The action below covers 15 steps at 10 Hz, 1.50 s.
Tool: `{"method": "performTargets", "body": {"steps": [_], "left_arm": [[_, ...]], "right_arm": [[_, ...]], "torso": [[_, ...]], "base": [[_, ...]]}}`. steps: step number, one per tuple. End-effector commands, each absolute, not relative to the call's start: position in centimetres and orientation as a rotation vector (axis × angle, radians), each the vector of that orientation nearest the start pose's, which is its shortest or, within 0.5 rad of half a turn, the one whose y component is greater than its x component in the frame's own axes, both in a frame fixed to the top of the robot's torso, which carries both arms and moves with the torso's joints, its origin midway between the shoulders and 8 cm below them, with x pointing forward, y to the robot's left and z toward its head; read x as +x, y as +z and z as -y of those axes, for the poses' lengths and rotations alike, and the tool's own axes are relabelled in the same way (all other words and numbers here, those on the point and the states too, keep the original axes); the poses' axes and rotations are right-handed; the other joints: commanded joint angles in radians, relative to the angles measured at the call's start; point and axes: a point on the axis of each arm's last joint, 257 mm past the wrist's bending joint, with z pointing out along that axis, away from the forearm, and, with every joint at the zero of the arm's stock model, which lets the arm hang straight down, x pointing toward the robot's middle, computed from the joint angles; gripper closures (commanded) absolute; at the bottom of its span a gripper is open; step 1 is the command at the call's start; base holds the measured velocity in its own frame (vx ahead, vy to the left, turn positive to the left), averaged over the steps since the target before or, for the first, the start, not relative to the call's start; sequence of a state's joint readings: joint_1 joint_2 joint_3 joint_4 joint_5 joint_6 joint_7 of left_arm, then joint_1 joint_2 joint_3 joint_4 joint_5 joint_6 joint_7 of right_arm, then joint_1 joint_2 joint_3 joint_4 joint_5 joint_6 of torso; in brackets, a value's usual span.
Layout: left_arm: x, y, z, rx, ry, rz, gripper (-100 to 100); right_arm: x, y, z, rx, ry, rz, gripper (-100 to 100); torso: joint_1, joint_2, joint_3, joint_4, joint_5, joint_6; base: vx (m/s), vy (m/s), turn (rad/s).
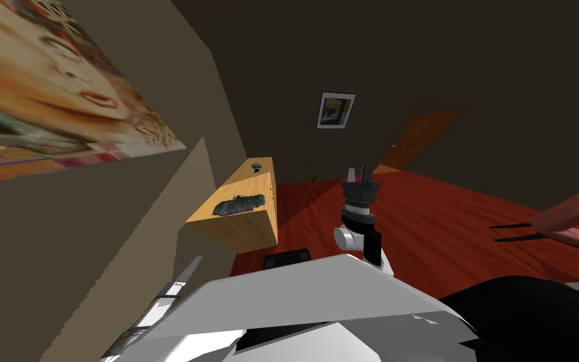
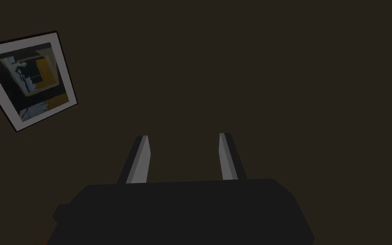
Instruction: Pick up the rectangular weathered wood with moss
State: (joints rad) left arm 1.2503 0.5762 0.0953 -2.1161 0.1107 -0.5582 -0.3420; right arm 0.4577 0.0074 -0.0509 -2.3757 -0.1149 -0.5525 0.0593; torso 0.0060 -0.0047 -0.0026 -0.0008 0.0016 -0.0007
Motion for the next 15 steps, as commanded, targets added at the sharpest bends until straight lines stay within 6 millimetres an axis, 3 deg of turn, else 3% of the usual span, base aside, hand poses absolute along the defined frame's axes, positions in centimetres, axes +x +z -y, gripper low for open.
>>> {"method": "performTargets", "body": {"steps": [1,6,7,8,11,15], "left_arm": [[16.0,-24.6,-38.1,-0.643,-0.557,-1.750,-100],[8.6,-28.5,-40.1,-0.620,-0.418,-1.994,-100],[6.2,-29.7,-41.1,-0.612,-0.372,-2.064,-100],[5.2,-29.8,-41.1,-0.601,-0.361,-2.098,-100],[-0.4,-31.4,-43.0,-0.563,-0.276,-2.271,-100],[-7.0,-31.9,-44.7,-0.496,-0.181,-2.463,-100]], "right_arm": [[30.8,8.8,29.8,0.554,1.322,-0.418,0],[30.8,8.8,29.8,0.554,1.322,-0.418,0],[30.8,8.8,29.8,0.554,1.322,-0.418,0],[30.8,8.8,29.8,0.554,1.322,-0.418,0],[30.8,8.8,29.8,0.554,1.322,-0.418,0],[30.8,8.8,29.8,0.554,1.322,-0.418,0]], "torso": [[0.000,0.000,0.000,0.000,0.000,0.000],[0.001,-0.001,0.000,0.000,0.000,0.000],[0.000,-0.001,-0.001,0.000,0.000,0.000],[0.000,-0.001,-0.001,0.000,0.000,0.000],[0.000,-0.002,-0.001,0.000,0.000,0.000],[-0.001,-0.003,-0.002,-0.001,0.000,0.000]], "base": [[0.012,0.076,-0.353],[0.010,0.077,-0.363],[0.006,0.061,-0.412],[0.000,0.058,-0.396],[0.006,0.068,-0.416],[0.006,0.052,-0.397]]}}
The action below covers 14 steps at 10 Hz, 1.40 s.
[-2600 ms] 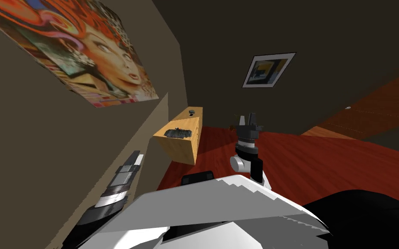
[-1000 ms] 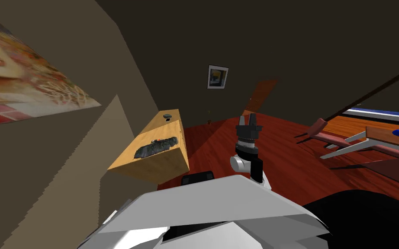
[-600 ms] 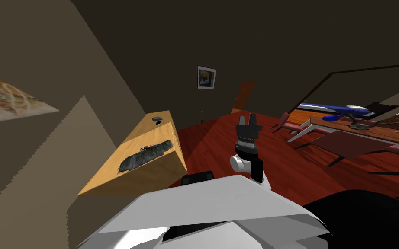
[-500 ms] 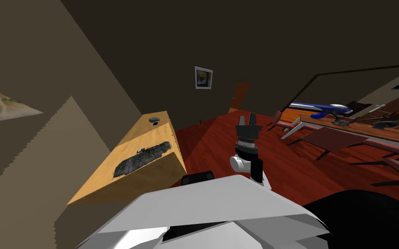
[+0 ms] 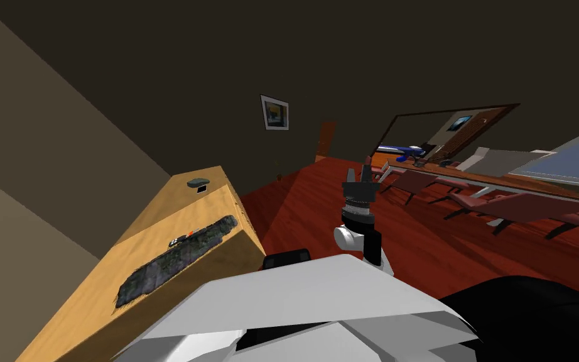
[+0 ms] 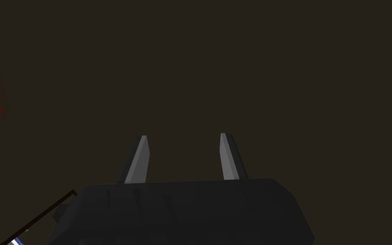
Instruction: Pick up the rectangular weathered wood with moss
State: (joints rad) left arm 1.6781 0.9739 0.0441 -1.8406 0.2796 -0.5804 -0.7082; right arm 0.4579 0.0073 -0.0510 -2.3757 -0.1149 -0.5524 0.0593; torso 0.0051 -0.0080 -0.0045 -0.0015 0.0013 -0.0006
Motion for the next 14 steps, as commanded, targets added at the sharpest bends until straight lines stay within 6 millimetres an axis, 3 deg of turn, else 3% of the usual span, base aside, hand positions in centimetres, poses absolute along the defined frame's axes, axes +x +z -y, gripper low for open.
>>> {"method": "performTargets", "body": {"steps": [1,2,3,4,5,6,7,8,9,11,12,13,14], "left_arm": [[-8.0,-31.7,-44.7,-0.482,-0.170,-2.490,-100],[-10.4,-31.7,-45.6,-0.459,-0.145,-2.563,-100],[-11.1,-31.5,-45.5,-0.443,-0.134,-2.581,-100],[-13.8,-31.2,-46.2,-0.415,-0.100,-2.655,-100],[-14.1,-31.1,-46.2,-0.402,-0.103,-2.669,-100],[-16.9,-30.5,-46.9,-0.370,-0.070,-2.749,-100],[-16.8,-30.5,-46.9,-0.358,-0.077,-2.754,-100],[-19.2,-29.8,-47.6,-0.318,-0.052,-2.827,-100],[-19.4,-29.8,-47.6,-0.312,-0.056,-2.836,-100],[-23.8,-28.0,-48.8,-0.247,-0.016,-2.971,-100],[-23.8,-28.0,-48.9,-0.216,-0.028,-2.985,-100],[-25.6,-27.1,-49.5,-0.178,-0.016,-3.047,-100],[-25.5,-27.1,-49.5,-0.168,-0.022,-3.050,-100]], "right_arm": [[30.8,8.8,29.8,0.554,1.322,-0.418,0],[30.8,8.8,29.8,0.554,1.322,-0.418,0],[30.8,8.8,29.8,0.554,1.322,-0.418,0],[30.8,8.8,29.8,0.554,1.321,-0.418,0],[30.8,8.8,29.8,0.554,1.321,-0.418,0],[30.8,8.8,29.8,0.554,1.321,-0.418,0],[30.8,8.8,29.8,0.554,1.321,-0.418,0],[30.8,8.8,29.8,0.554,1.321,-0.418,0],[30.8,8.8,29.8,0.554,1.321,-0.418,0],[30.8,8.8,29.8,0.554,1.321,-0.418,0],[30.8,8.8,29.8,0.554,1.321,-0.418,0],[30.8,8.8,29.8,0.554,1.321,-0.418,0],[30.8,8.8,29.8,0.554,1.321,-0.418,0]], "torso": [[0.000,0.000,0.000,0.000,0.000,0.000],[-0.001,0.000,0.000,0.000,0.000,0.000],[0.000,0.000,0.000,0.000,0.000,0.000],[-0.001,-0.001,0.000,0.000,0.000,-0.001],[0.000,-0.001,-0.001,0.000,0.000,0.000],[-0.001,-0.001,-0.001,0.000,0.000,-0.001],[-0.001,-0.002,-0.001,0.000,0.000,0.000],[-0.001,-0.002,-0.001,0.000,0.000,-0.001],[0.000,-0.003,-0.002,-0.001,0.000,0.000],[0.000,-0.003,-0.002,-0.001,0.000,-0.001],[0.001,-0.004,-0.002,-0.001,0.000,-0.001],[0.000,-0.004,-0.002,-0.001,0.000,-0.001],[0.001,-0.005,-0.003,-0.001,0.000,-0.001]], "base": [[0.001,0.049,-0.406],[0.006,0.056,-0.468],[0.005,0.052,-0.312],[0.007,0.056,-0.380],[0.008,0.049,-0.286],[0.011,0.046,-0.376],[0.010,0.048,-0.281],[0.023,0.055,-0.393],[0.020,0.055,-0.311],[0.022,0.068,-0.407],[0.028,0.069,-0.334],[0.035,0.066,-0.417],[0.025,0.054,-0.191]]}}
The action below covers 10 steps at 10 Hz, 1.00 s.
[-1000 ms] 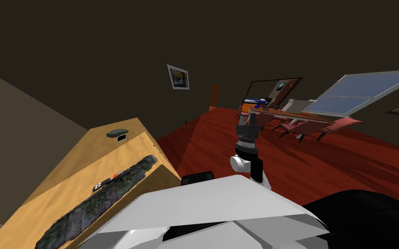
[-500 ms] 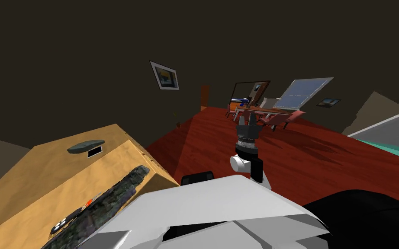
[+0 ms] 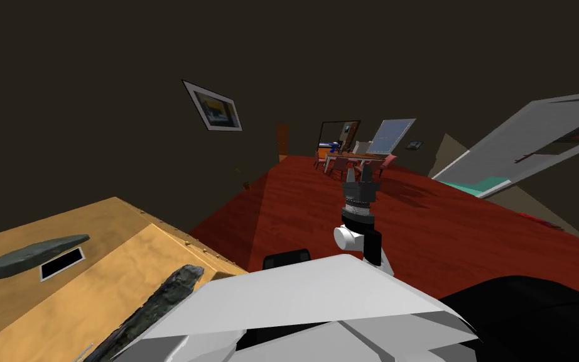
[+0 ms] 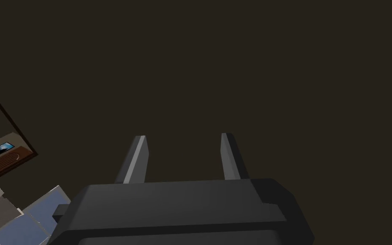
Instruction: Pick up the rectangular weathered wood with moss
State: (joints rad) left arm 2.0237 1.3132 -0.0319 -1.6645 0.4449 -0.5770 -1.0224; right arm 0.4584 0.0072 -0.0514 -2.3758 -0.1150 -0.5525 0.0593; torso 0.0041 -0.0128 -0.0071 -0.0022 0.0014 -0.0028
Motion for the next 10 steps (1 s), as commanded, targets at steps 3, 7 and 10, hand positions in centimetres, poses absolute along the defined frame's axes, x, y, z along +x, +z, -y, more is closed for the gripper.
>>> {"method": "performTargets", "body": {"steps": [3,7,10], "left_arm": [[-27.8,-25.6,-50.5,-0.068,-0.027,-3.154,-100],[-28.0,-25.1,-51.1,0.076,-0.084,-3.229,-100],[-26.7,-25.7,-50.4,0.158,-0.158,-3.237,-100]], "right_arm": [[30.8,8.8,29.8,0.554,1.321,-0.418,0],[30.8,8.8,29.8,0.554,1.321,-0.418,0],[30.8,8.8,29.8,0.554,1.321,-0.418,0]], "torso": [[0.001,-0.002,-0.001,-0.001,0.000,0.001],[-0.001,-0.003,-0.002,-0.001,0.000,0.000],[-0.002,-0.003,-0.002,-0.001,0.000,-0.001]], "base": [[0.049,0.057,-0.318],[0.059,0.051,-0.266],[0.046,0.048,-0.185]]}}
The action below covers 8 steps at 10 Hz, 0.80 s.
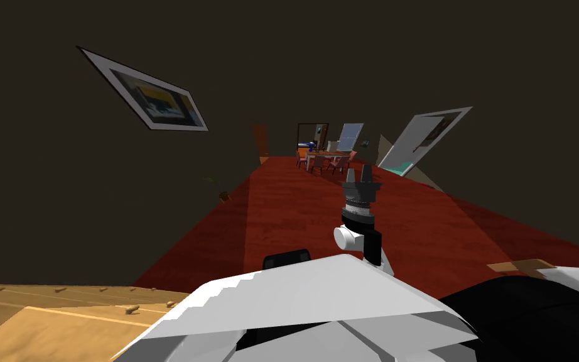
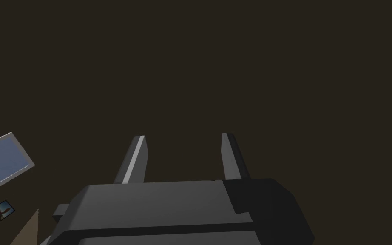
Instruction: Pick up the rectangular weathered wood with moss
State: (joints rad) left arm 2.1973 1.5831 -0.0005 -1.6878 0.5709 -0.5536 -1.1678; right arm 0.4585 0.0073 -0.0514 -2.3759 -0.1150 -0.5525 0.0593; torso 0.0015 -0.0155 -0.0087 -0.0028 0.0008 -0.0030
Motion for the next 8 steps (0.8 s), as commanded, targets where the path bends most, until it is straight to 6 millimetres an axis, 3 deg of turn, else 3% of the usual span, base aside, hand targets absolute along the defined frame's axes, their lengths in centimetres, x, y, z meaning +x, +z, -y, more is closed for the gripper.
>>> {"method": "performTargets", "body": {"steps": [1,4,5,6,8], "left_arm": [[-26.1,-26.0,-49.9,0.185,-0.195,-3.234,-100],[-25.5,-26.3,-49.2,0.205,-0.227,-3.227,-100],[-25.4,-26.4,-49.2,0.208,-0.229,-3.225,0],[-24.2,-27.4,-49.5,0.227,-0.230,-3.219,-100],[-23.4,-28.0,-49.7,0.240,-0.230,-3.214,-100]], "right_arm": [[30.8,8.8,29.8,0.554,1.321,-0.418,0],[30.8,8.8,29.8,0.554,1.321,-0.418,0],[30.8,8.8,29.8,0.554,1.321,-0.418,0],[30.8,8.8,29.8,0.554,1.321,-0.418,0],[30.8,8.8,29.8,0.554,1.321,-0.418,0]], "torso": [[0.000,0.000,0.000,0.000,0.000,0.000],[-0.003,0.002,0.001,0.001,-0.001,-0.001],[-0.004,0.003,0.002,0.001,-0.001,-0.001],[-0.004,0.003,0.002,0.001,-0.001,-0.001],[-0.004,0.006,0.004,0.002,-0.001,-0.001]], "base": [[0.034,0.035,-0.158],[0.014,0.010,-0.053],[0.000,0.000,0.000],[-0.031,-0.002,0.073],[-0.048,-0.001,0.043]]}}
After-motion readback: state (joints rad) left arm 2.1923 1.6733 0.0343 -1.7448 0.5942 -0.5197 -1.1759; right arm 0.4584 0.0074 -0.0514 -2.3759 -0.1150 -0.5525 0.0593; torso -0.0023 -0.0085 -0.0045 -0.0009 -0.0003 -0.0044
